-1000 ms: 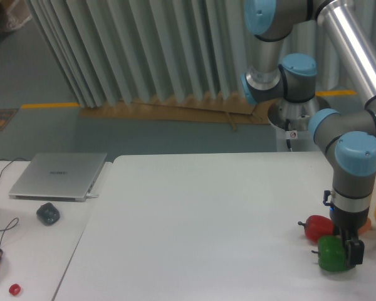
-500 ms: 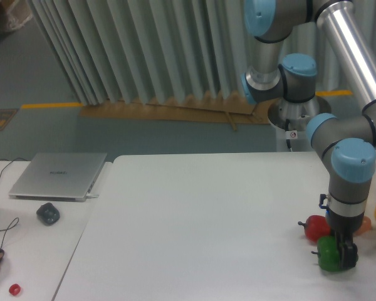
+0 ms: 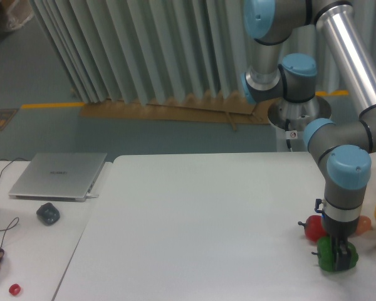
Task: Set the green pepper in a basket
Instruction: 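Lower the gripper onto the green bell pepper and close around it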
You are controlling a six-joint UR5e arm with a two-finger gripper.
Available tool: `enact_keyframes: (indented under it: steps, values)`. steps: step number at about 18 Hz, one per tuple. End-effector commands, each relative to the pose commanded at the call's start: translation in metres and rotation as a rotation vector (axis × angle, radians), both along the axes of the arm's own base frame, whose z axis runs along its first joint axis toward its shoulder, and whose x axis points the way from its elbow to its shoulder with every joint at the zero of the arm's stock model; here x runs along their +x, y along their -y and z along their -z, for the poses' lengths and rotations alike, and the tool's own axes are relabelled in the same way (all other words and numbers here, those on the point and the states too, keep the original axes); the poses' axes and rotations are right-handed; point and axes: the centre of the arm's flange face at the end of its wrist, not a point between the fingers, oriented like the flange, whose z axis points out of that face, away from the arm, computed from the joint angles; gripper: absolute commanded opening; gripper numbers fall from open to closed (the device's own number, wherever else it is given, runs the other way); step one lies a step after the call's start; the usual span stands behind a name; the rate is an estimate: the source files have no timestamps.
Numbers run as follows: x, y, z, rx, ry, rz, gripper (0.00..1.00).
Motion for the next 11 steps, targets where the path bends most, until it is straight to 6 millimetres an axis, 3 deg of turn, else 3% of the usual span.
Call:
enact_keyframes:
  steps: [1, 11]
  values:
    - [0.0, 0.0, -0.001, 0.001, -0.001, -0.002, 0.58]
    - [0.001, 0.002, -0.019, 0.018, -0.019, 0.002, 0.55]
